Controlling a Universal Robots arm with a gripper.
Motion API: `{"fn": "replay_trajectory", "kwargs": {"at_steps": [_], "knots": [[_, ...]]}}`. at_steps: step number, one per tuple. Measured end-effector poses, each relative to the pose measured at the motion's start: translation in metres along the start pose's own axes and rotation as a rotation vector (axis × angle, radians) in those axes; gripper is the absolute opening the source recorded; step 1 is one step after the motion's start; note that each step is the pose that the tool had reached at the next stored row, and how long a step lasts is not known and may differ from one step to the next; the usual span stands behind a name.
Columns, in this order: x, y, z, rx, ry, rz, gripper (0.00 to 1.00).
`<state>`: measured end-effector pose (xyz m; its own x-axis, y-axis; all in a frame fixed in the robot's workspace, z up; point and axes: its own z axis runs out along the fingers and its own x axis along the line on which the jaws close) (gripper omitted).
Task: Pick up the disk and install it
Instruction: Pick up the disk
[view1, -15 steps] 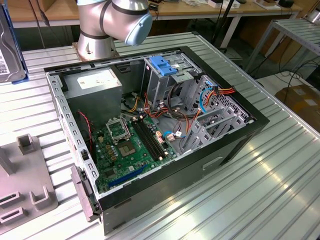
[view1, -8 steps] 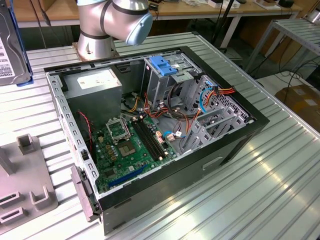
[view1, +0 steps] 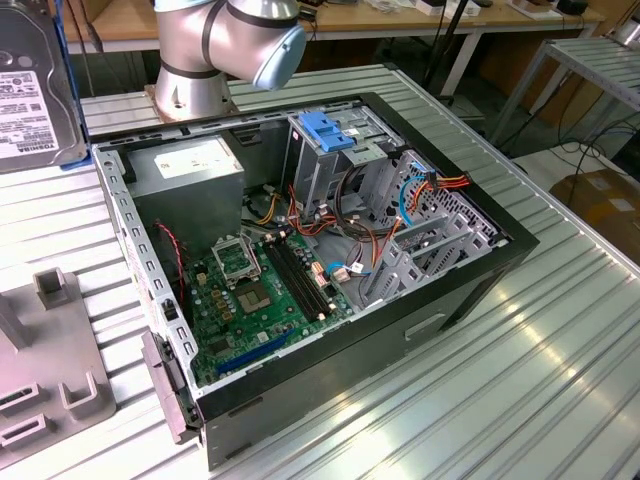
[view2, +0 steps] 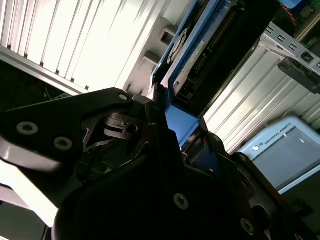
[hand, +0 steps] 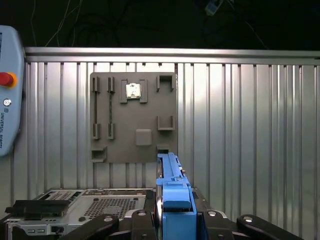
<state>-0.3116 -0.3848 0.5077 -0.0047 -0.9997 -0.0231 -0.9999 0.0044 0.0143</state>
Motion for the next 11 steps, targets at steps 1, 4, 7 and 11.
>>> {"fn": "replay_trajectory", "kwargs": {"at_steps": [1, 4, 7, 11], "knots": [[0.0000, -0.0032, 0.0000, 0.0000, -0.0001, 0.000, 0.37], [0.0001, -0.0149, -0.0001, 0.0001, 0.0000, 0.000, 0.37], [0.0002, -0.0244, -0.0002, 0.0000, 0.0000, 0.000, 0.37], [0.0003, -0.0346, -0.0003, 0.0001, -0.0001, 0.000, 0.37]]}}
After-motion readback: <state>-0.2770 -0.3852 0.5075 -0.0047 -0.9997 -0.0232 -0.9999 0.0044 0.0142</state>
